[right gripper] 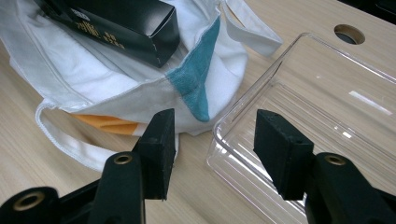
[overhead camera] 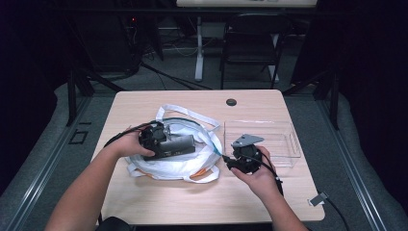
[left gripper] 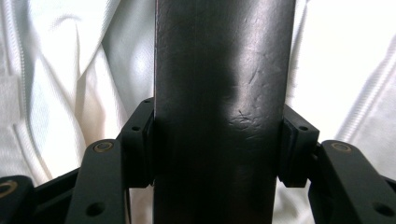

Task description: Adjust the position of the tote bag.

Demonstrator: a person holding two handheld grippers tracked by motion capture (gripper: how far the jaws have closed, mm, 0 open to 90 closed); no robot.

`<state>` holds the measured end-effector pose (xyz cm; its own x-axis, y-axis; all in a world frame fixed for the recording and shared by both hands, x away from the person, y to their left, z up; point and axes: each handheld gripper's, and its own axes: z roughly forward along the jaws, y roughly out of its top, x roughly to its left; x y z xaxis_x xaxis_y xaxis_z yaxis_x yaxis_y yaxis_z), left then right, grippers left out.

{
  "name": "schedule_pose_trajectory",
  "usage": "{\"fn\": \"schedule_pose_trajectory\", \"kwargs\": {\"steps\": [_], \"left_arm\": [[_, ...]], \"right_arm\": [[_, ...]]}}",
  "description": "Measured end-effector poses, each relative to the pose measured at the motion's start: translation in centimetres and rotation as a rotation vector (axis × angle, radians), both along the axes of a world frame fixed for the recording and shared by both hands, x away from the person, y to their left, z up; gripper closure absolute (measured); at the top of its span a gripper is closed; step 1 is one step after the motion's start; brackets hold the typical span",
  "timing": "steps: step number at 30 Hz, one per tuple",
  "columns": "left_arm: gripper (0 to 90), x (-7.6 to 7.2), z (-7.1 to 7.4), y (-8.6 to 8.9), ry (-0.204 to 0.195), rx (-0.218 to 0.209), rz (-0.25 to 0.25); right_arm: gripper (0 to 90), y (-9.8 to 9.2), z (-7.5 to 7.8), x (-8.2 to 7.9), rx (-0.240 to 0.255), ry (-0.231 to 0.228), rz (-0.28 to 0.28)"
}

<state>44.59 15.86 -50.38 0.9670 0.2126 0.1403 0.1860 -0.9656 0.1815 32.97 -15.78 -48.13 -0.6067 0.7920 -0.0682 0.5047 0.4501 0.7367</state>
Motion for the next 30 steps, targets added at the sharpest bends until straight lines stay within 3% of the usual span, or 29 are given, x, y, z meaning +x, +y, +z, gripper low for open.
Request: {"fn": "schedule_pose_trajectory", "kwargs": {"steps": [7,19,30], "left_arm": [[43.2,-0.6,1.6,0.0,-0.012,-0.010,-0.019],[43.2,-1.4,3.5,-0.2,-0.033,-0.012,-0.042],[43.4,-2.1,4.8,-0.1,-0.041,-0.044,-0.054]], "right_arm": [[48.4,-0.1,0.1,0.0,-0.012,-0.005,0.007],[49.1,0.0,0.3,-0.1,0.025,-0.009,0.037],[47.5,0.5,0.1,-0.1,-0.007,-0.014,0.081]]}}
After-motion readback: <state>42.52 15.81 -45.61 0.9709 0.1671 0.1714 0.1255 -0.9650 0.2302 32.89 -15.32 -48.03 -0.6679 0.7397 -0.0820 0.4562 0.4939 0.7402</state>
